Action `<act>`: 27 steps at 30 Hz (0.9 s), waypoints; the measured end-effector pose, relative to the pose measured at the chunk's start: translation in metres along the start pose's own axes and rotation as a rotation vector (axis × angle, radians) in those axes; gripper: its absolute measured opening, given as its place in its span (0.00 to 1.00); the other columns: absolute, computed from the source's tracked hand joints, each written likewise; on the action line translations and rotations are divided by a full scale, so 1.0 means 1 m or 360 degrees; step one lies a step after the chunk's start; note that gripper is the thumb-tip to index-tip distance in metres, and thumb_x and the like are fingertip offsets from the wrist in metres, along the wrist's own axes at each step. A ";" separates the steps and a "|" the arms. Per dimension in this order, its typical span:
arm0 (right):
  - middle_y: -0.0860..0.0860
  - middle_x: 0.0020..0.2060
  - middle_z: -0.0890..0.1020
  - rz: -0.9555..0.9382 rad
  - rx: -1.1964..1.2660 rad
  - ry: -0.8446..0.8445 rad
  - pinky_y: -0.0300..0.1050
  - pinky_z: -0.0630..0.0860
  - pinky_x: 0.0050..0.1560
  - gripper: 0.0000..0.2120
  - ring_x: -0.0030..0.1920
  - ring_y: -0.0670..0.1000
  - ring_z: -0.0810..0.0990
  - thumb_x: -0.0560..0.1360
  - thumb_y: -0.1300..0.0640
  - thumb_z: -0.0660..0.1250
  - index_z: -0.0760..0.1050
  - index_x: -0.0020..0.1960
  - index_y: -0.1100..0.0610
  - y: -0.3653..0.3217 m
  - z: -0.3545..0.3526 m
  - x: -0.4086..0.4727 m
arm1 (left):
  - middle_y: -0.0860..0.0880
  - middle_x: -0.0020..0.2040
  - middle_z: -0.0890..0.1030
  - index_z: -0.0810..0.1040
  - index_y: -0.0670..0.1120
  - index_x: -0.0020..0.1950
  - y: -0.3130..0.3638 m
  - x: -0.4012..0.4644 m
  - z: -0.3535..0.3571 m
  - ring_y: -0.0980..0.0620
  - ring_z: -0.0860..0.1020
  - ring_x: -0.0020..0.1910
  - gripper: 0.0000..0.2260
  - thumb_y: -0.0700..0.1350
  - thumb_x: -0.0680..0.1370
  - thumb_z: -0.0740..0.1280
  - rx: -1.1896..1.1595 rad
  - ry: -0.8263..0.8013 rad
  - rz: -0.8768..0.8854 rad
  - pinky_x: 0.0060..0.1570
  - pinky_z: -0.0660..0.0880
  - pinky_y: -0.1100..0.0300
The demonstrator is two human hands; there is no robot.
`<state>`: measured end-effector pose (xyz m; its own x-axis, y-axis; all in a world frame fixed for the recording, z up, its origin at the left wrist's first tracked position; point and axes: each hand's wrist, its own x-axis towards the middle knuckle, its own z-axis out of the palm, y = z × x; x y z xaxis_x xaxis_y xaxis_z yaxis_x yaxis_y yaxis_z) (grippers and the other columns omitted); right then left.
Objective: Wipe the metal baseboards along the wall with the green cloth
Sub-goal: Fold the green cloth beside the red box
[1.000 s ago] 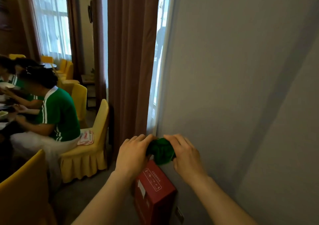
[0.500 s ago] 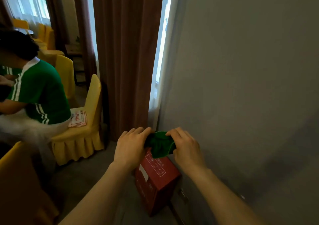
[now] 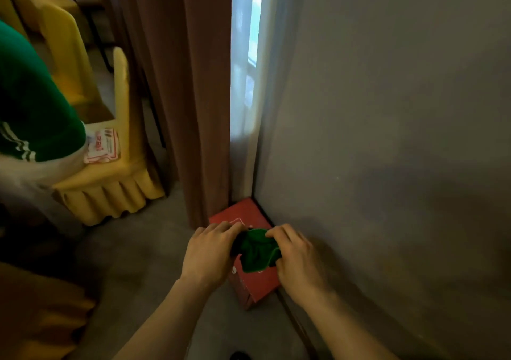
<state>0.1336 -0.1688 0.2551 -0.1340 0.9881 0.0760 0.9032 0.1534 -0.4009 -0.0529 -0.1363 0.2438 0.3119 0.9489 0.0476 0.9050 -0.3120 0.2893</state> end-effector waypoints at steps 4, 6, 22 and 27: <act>0.50 0.53 0.77 0.0082 0.0064 -0.0184 0.50 0.79 0.46 0.26 0.52 0.54 0.77 0.63 0.71 0.72 0.75 0.57 0.53 0.045 0.050 0.025 | 0.56 0.52 0.80 0.72 0.60 0.59 -0.011 0.030 0.058 0.48 0.79 0.51 0.15 0.52 0.75 0.71 -0.0057 -0.0188 -0.0075 0.47 0.72 0.52; 0.50 0.54 0.77 0.0123 0.0090 -0.0269 0.50 0.79 0.49 0.27 0.54 0.54 0.77 0.63 0.71 0.73 0.74 0.58 0.53 0.063 0.073 0.033 | 0.56 0.52 0.80 0.72 0.60 0.59 -0.017 0.041 0.085 0.49 0.80 0.51 0.15 0.52 0.75 0.71 -0.0083 -0.0264 -0.0102 0.48 0.72 0.53; 0.49 0.60 0.75 0.0326 0.0050 -0.0646 0.46 0.77 0.56 0.28 0.60 0.53 0.73 0.65 0.68 0.75 0.73 0.61 0.50 0.146 0.206 0.074 | 0.56 0.62 0.79 0.67 0.61 0.69 -0.052 0.081 0.246 0.48 0.76 0.60 0.19 0.50 0.79 0.67 -0.0104 -0.0568 -0.0262 0.57 0.72 0.53; 0.54 0.68 0.70 0.0329 -0.0019 -0.0679 0.52 0.77 0.59 0.31 0.67 0.57 0.69 0.69 0.66 0.73 0.70 0.69 0.53 0.163 0.230 0.069 | 0.53 0.75 0.69 0.59 0.58 0.77 -0.052 0.075 0.273 0.48 0.68 0.71 0.30 0.46 0.79 0.67 -0.0105 -0.0596 -0.0348 0.68 0.65 0.51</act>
<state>0.1777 -0.0719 -0.0151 -0.1039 0.9162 -0.3871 0.9329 -0.0452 -0.3573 0.0022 -0.0614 -0.0287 0.2093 0.9060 -0.3678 0.9447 -0.0904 0.3152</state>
